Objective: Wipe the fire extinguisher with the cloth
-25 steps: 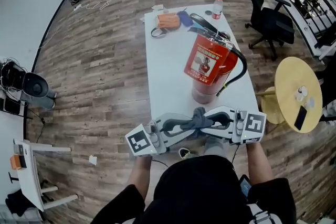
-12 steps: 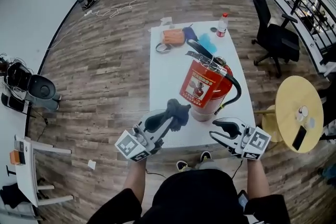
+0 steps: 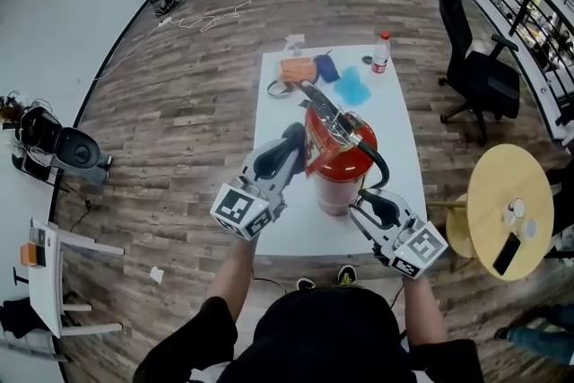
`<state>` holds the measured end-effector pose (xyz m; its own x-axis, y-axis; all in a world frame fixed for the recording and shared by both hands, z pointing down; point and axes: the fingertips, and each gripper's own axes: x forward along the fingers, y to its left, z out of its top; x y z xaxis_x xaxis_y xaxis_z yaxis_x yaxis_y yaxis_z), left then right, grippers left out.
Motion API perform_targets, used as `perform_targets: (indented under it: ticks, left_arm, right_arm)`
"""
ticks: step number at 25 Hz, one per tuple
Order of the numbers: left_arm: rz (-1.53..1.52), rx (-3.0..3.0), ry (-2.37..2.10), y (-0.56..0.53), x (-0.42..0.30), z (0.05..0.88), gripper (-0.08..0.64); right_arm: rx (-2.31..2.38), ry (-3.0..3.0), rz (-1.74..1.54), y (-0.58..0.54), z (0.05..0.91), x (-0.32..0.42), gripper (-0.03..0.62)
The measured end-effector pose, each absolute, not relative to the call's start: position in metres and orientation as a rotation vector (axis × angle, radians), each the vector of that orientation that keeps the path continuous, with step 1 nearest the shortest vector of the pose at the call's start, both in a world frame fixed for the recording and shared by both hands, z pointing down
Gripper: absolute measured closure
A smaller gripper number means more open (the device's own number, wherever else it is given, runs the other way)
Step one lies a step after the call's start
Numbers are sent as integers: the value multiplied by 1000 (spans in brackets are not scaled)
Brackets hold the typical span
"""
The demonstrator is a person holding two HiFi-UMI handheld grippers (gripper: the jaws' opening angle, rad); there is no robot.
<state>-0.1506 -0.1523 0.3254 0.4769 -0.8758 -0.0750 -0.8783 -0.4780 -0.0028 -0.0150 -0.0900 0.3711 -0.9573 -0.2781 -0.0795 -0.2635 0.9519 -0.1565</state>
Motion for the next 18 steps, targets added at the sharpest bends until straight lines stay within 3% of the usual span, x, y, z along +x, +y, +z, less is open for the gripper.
perform_targets:
  ticks: [12,18]
  left_arm:
    - [181,-2832,1333,-86,-95,327,489]
    - [212,-2730,1521,-118,-138,328,489]
  right_arm:
    - [-289,3073,-173,-79,387,-35,463]
    - [-350,3058,-183,-87,397,-32,463]
